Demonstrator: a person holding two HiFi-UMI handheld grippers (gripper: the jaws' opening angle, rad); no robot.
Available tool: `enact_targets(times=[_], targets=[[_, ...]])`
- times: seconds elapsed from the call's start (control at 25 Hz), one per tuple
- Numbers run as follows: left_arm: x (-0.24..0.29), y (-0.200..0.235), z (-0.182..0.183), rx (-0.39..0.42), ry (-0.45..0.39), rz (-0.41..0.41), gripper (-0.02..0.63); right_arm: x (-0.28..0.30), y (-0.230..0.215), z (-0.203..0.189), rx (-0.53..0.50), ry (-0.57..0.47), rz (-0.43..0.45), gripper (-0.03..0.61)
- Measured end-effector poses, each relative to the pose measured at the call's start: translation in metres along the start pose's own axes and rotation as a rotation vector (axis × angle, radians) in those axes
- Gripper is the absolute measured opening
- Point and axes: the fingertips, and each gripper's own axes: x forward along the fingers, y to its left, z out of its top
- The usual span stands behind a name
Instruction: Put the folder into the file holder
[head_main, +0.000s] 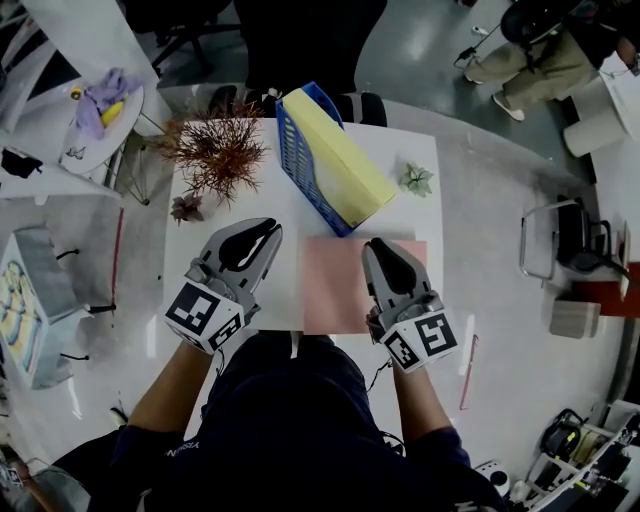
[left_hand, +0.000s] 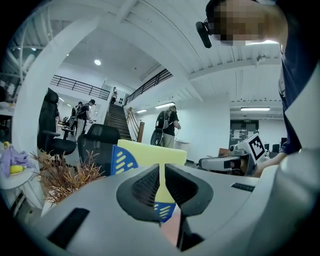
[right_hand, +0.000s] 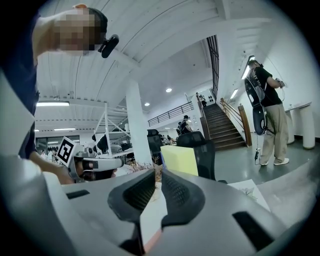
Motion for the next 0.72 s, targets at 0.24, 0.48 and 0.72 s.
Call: enact_targets(times=[0.24, 0.48, 0.72], targets=[[-0.003, -0.002, 0.003, 0.007, -0.004, -0.005, 0.055, -0.001, 0.006, 0.005, 0.0, -0.009, 0.0, 0.031], [-0.006, -0.004, 0.005, 0.011, -0.011, -0.005, 0.055, -0.002, 0.01, 0.008, -0.004, -0.014, -0.001, 0.008], [-0.007, -0.004, 0.009, 0.012, -0.016, -0.003, 0.055, -0.002, 0.012, 0.012, -0.006, -0.015, 0.002, 0.005]])
